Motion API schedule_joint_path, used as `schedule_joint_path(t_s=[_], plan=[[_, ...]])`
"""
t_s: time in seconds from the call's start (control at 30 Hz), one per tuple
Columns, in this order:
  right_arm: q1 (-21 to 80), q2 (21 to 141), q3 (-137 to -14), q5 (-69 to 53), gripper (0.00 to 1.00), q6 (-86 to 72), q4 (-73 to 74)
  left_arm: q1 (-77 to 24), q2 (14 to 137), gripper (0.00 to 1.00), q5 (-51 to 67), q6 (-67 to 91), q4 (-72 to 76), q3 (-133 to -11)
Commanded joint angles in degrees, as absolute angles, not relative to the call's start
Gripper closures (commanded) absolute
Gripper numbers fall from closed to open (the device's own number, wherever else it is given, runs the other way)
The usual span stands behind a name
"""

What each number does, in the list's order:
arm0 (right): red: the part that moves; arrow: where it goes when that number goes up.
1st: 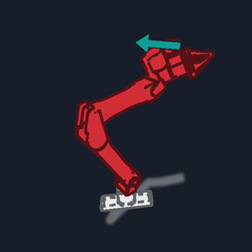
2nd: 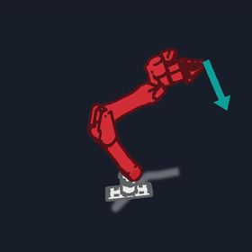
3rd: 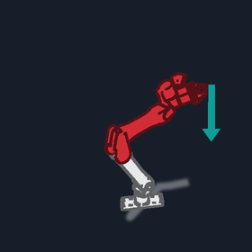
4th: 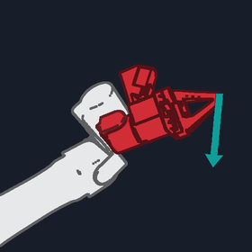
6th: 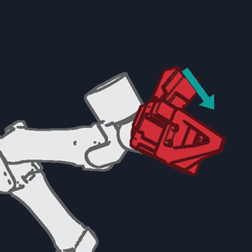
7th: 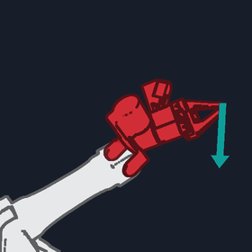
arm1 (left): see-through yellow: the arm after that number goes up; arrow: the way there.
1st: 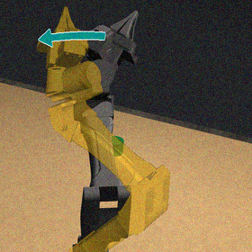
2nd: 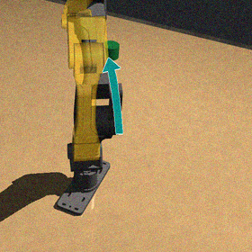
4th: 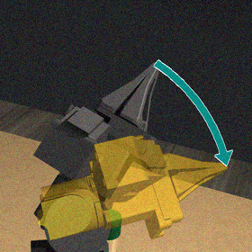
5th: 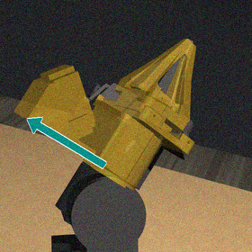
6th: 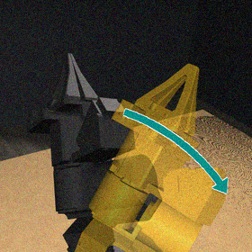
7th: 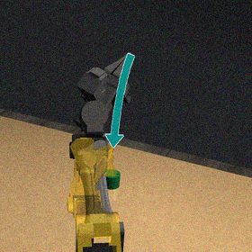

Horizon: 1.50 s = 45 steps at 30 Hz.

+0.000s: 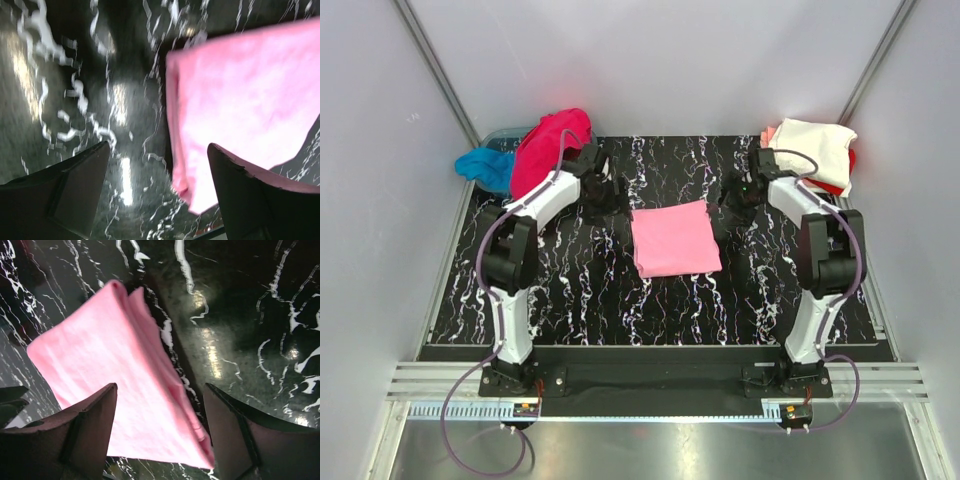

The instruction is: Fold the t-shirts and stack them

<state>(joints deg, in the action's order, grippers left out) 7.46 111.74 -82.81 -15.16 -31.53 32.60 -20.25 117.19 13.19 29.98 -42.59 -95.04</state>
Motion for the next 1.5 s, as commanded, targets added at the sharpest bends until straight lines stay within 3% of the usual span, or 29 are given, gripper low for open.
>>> schedule_joint_path(t_s=[0.0,0.37,0.63,0.87,1.13,1.23,1.33,1.37,1.47], plan=[[4.75,109.51,-75.69,-23.62,0.24,-30.5,19.62,-20.21,111.1,0.17,12.39,30.05,-35.61,-87.83],[2.81,116.89,-71.89,-36.47,0.23,-32.34,6.77,-23.64,115.57,0.23,11.69,30.32,-31.64,-86.48],[2.81,122.07,-77.42,-37.97,0.23,-32.61,10.28,-23.47,129.27,0.25,6.86,27.51,-41.56,-97.73],[4.39,127.08,-83.66,-39.02,0.27,-31.2,16.16,-22.76,130.78,0.25,5.8,27.6,-41.22,-97.47],[6.15,130.52,-87.28,-43.59,0.43,-28.56,20.48,-21.36,131.31,0.25,8.7,27.77,-39.29,-96.5],[6.15,130.43,-86.93,-45.0,0.56,-28.65,19.52,-21.01,131.22,0.25,10.28,27.6,-38.59,-95.89],[6.24,130.25,-87.01,-46.05,0.78,-28.56,18.73,-21.01,130.34,0.25,11.33,27.16,-37.27,-94.49],[6.15,129.82,-86.75,-46.32,0.92,-28.3,18.2,-21.01,130.17,0.25,11.6,27.07,-36.83,-94.05],[6.15,127.1,-83.95,-47.98,1.0,-30.04,13.29,-21.0,125.79,0.24,10.55,27.42,-32.36,-88.44]])
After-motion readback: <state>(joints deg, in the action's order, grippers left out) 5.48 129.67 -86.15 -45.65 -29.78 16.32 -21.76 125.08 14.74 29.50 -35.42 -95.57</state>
